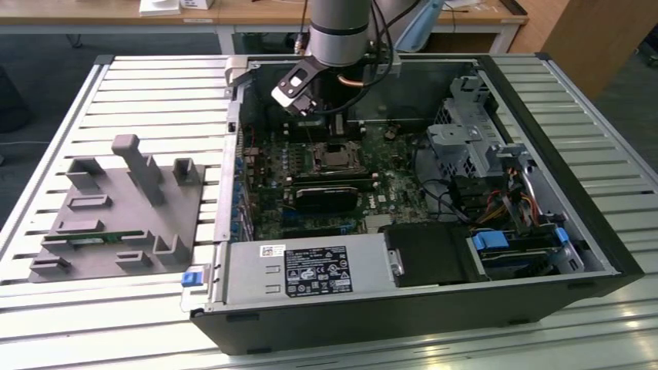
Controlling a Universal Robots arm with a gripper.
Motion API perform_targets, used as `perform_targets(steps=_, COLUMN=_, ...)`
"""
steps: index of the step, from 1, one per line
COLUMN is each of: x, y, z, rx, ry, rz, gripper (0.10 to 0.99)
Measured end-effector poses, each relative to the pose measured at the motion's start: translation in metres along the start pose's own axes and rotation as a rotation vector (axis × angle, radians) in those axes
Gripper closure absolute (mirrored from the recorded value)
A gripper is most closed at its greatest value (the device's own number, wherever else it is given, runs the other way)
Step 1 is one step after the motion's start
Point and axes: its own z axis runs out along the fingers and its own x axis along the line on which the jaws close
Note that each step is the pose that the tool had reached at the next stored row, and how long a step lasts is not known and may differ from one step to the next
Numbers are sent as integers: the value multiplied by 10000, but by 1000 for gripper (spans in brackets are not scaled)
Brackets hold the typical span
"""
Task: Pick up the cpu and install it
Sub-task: 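Close the cpu cover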
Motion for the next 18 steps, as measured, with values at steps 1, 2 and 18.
perform_targets(steps=1, x=0, y=-4, z=4, rx=0, ry=-1, rz=0, gripper=980)
perform_targets(steps=2, x=0, y=-6, z=7, rx=0, ry=-2, rz=0, gripper=980)
perform_targets(steps=18, x=0, y=-87, z=29, rx=1, ry=-1, rz=0, gripper=980)
